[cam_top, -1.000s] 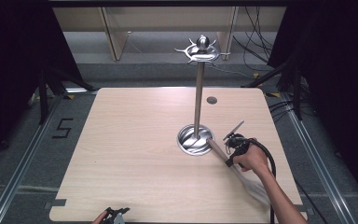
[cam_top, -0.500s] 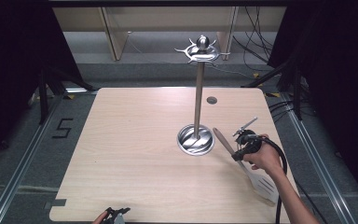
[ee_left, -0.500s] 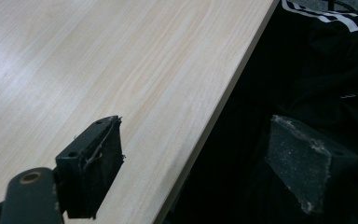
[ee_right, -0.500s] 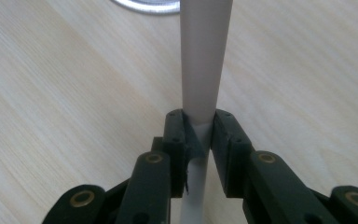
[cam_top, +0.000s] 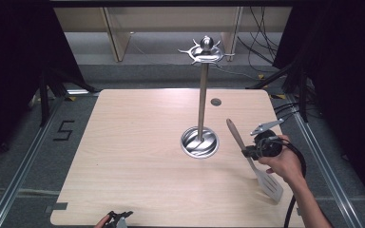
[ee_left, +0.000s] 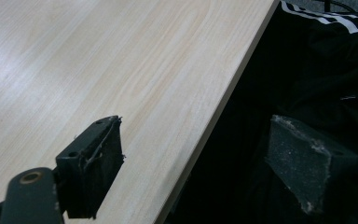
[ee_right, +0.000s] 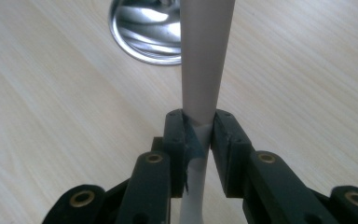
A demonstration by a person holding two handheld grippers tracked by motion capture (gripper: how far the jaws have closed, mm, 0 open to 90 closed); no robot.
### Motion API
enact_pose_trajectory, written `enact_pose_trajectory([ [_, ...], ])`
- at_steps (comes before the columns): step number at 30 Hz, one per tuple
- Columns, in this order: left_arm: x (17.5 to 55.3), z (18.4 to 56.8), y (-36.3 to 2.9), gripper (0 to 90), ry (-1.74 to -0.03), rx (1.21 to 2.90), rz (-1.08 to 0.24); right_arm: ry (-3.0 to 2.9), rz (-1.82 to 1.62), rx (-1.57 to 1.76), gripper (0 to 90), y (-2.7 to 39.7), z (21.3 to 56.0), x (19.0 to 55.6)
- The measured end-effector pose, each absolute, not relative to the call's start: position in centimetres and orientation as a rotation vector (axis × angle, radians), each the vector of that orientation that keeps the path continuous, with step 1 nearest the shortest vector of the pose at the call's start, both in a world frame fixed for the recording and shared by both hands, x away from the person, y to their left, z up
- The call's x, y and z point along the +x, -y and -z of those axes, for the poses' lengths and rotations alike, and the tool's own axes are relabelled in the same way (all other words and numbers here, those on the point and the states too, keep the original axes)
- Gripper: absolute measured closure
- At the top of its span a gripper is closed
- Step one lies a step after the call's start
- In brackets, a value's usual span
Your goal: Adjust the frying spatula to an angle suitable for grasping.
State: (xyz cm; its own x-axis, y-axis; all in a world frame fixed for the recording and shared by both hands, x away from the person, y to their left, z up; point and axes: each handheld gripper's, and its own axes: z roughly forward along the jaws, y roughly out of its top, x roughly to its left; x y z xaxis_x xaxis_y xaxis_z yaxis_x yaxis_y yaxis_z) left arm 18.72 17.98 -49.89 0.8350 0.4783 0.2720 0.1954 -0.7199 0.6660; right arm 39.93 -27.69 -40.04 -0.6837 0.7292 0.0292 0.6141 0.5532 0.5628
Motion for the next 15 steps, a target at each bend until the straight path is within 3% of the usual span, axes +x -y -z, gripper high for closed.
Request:
enact_pose_trajectory([
  [15, 18.8, 49.9, -18.1, 17.6, -0.51, 2.364, -0.566, -2.448, -1.013, 1.046, 76.7, 29.2, 37.8, 37.9],
])
